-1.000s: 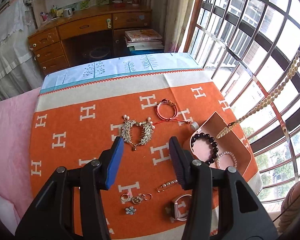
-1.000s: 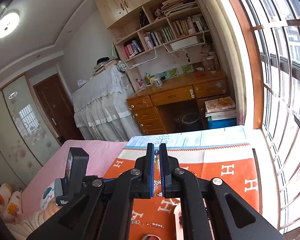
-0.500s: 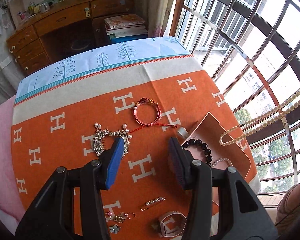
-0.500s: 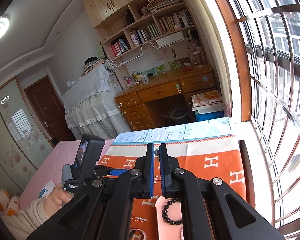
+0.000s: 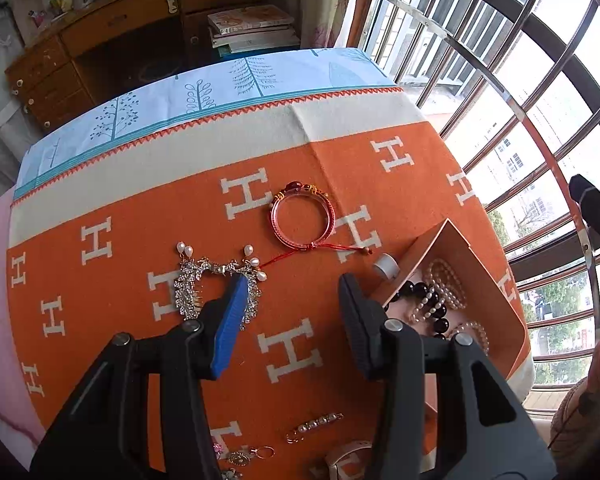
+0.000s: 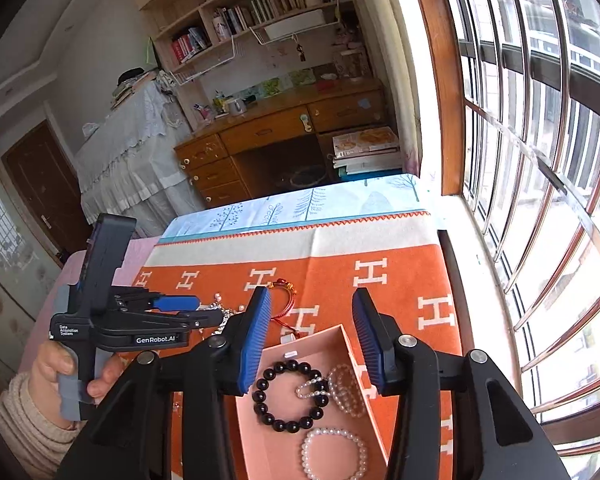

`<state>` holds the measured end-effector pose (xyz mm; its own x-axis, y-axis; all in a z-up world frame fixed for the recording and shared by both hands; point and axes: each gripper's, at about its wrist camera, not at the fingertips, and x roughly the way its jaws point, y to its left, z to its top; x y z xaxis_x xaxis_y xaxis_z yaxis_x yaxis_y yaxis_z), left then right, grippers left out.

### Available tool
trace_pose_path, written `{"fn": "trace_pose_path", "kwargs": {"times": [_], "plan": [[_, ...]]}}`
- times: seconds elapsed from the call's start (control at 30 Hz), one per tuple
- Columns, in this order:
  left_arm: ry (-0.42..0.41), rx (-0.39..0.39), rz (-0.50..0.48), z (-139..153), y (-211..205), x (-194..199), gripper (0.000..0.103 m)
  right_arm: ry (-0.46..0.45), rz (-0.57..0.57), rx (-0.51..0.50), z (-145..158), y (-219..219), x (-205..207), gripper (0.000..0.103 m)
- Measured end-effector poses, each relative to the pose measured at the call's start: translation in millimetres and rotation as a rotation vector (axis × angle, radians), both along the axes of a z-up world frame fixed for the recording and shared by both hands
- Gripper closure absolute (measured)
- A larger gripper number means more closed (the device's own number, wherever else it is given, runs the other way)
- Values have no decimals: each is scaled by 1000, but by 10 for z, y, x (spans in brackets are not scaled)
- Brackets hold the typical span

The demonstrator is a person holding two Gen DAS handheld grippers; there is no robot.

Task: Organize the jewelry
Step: 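Grasp the red string bracelet with the left tool, then carry the red string bracelet into the pink box and open the left tool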

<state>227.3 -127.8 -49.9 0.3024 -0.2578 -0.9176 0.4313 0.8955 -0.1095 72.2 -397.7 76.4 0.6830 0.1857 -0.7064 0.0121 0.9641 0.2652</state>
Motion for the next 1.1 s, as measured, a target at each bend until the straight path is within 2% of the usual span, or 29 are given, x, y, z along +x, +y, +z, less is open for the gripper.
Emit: {"fn": "trace_pose_path", "kwargs": {"times": [0.27,0.47,0.6,0.73,0.83,0.9,1.0,1.03,1.07,1.1], "plan": [[20,-34,49,-203,-10,175,59,60,-72,5,-444,29,745,60],[14,-67,88,-356,-109,295,59,137,-109,25,-963,18,1271,60],[9,-71,133,-499,-161,385,59,193,-117,45,-1295,44,1440,60],[26,-71,179,-671,-192,472,60,195,-114,39,-1534,74,1535,60],[39,-50,203,-784,-228,529,64,195,-110,37,-1637,76,1544,60],[11,-20,203,-782,-280,524,66,194,-110,35,-1710,51,1548,60],[-36,55,202,-787,-370,486,73,193,-115,38,-1765,0,1516,60],[-52,71,202,-782,-385,467,82,198,-118,44,-1805,-17,1529,60],[-53,65,198,-777,-393,455,95,200,-120,57,-1804,-40,1480,60],[-52,67,201,-774,-395,452,98,200,-125,68,-1837,-60,1483,60]]}}
